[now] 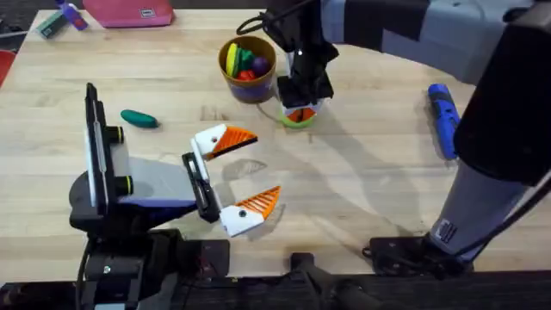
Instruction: Pick up the gripper from the table and insert it into the empty holder that is missing its gripper. Then pick up a screw, insert it into the mounting hole, and use the screwdriver to tighten it. Finally, clean up the table by picking up the vegetable and placing it into the bucket.
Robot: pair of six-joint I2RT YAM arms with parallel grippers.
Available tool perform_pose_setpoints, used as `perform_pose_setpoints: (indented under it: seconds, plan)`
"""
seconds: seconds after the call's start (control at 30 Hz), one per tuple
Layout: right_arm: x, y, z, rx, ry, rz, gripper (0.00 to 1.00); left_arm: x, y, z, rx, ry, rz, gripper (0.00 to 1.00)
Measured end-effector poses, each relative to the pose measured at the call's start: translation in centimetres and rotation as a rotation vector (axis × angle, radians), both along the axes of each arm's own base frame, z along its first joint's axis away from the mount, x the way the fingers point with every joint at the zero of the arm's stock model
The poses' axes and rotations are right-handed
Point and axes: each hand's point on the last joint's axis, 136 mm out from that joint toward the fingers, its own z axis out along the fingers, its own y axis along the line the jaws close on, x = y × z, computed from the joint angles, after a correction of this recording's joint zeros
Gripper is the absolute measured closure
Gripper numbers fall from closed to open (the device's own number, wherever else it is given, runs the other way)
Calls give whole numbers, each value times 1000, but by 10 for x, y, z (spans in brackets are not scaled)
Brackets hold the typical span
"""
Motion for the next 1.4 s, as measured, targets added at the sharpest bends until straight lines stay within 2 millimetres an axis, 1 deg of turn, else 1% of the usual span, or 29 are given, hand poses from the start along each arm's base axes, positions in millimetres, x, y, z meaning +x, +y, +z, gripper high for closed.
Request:
perform_pose_setpoints:
  seconds: [0.03, 0.1, 0.57, 0.67, 0.73, 0.87, 1.1, 1.4]
  plan:
    - [0, 0, 0, 0, 0, 0, 979, 0, 0, 0, 0, 0, 0, 14]
    - [0, 0, 0, 0, 0, -3, 993, 0, 0, 0, 0, 0, 0, 14]
    - [1, -2, 0, -9, -7, -4, 995, 0, 0, 0, 0, 0, 0, 14]
    - [3, -3, 3, -13, -18, -4, 995, 0, 0, 0, 0, 0, 0, 13]
    - [3, -3, 8, -10, -30, -3, 995, 0, 0, 0, 0, 0, 0, 15]
    - [2, -2, 34, 17, -81, 3, 995, 0, 0, 0, 0, 0, 0, 14]
    - [-4, 7, 92, 77, -167, 45, 995, 0, 0, 0, 0, 0, 0, 14]
    - [-15, 11, 160, 102, -221, 165, 995, 0, 0, 0, 0, 0, 0, 13]
